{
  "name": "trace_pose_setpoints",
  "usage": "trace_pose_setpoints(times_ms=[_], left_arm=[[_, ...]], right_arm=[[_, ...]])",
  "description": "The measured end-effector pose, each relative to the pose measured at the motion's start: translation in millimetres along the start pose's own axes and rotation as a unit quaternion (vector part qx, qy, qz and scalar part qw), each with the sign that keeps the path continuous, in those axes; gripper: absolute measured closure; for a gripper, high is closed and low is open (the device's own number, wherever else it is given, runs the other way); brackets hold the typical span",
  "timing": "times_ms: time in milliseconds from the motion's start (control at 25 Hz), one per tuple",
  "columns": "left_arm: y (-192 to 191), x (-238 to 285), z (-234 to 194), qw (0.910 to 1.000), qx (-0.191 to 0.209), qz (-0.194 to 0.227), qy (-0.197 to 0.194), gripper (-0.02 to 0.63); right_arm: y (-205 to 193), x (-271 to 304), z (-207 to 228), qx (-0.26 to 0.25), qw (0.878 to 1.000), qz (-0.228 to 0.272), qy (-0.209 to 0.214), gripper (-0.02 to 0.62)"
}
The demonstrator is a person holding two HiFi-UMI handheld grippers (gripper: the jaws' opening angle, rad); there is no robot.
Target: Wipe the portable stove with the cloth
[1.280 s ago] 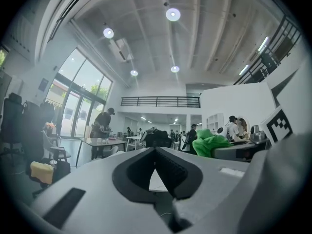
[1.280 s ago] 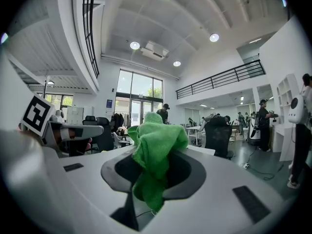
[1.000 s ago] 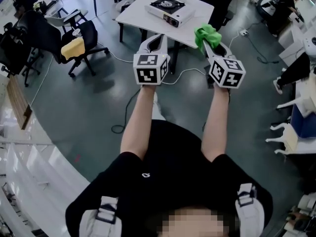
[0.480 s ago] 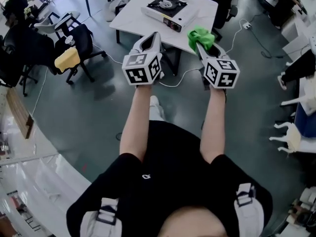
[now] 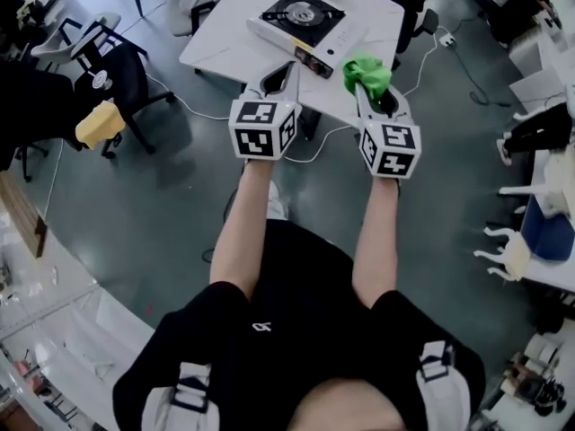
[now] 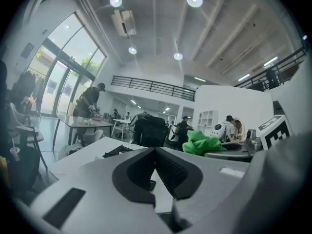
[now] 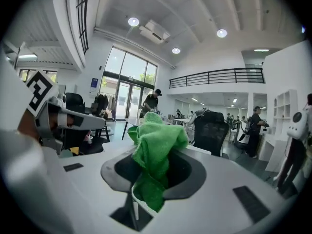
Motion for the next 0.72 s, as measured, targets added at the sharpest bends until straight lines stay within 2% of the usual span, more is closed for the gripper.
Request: trace_pose_setpoints(times_ms=[80,320,720], left_arm=[[-8,19,-19,0.9998,0.004,-0.021,-0.002,0.611],[-34,62,-64,0.9979,-0.012,-0.062,-0.014,0.611],[-62,120,-49,0.9926,-0.029,-0.095,-0.070,0.611]], right_arm=[[-7,27,-6,0.019,1.000,-0.001,0.001,0.491],[-46,80,6,0.058,0.997,-0.058,-0.010,0.491],[-62,94,53,0.069,0.993,-0.081,-0.056,0.489]])
Point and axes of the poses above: the fingertips, and each gripper's own axes: x forward along the fingers, z to its right, y out of its top, the point moved 2 cm from there along -x, backward along the fingers, and after that the axes turned 4 degrees about -y, right-handed, at the moved point
